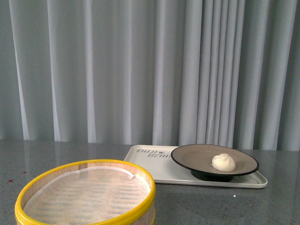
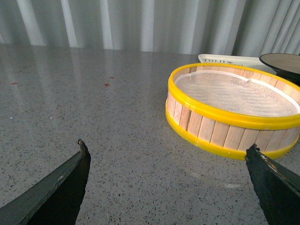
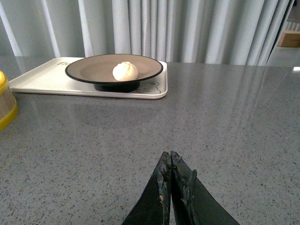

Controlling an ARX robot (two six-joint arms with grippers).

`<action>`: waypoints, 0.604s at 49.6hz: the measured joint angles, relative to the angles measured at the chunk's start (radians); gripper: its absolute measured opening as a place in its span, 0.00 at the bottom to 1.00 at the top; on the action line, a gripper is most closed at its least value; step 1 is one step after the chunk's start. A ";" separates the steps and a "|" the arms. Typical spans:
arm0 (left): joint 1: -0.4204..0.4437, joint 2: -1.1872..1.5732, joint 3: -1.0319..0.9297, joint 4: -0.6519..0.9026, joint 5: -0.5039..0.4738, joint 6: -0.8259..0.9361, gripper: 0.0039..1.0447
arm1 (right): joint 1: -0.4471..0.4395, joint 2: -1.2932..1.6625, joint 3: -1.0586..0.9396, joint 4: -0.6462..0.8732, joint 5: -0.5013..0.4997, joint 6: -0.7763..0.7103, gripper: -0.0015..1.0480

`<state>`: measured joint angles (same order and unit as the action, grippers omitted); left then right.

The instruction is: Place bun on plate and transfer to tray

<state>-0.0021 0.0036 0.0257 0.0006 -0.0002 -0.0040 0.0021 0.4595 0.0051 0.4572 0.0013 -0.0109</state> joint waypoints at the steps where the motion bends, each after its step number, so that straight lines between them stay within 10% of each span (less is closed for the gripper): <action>1: 0.000 0.000 0.000 0.000 0.000 0.000 0.94 | 0.000 -0.010 0.000 -0.010 0.000 0.000 0.02; 30: 0.000 0.000 0.000 0.000 0.000 0.000 0.94 | 0.000 -0.266 0.000 -0.261 0.000 0.000 0.02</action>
<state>-0.0021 0.0036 0.0257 0.0006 -0.0002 -0.0044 0.0021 0.1940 0.0051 0.1967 0.0013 -0.0109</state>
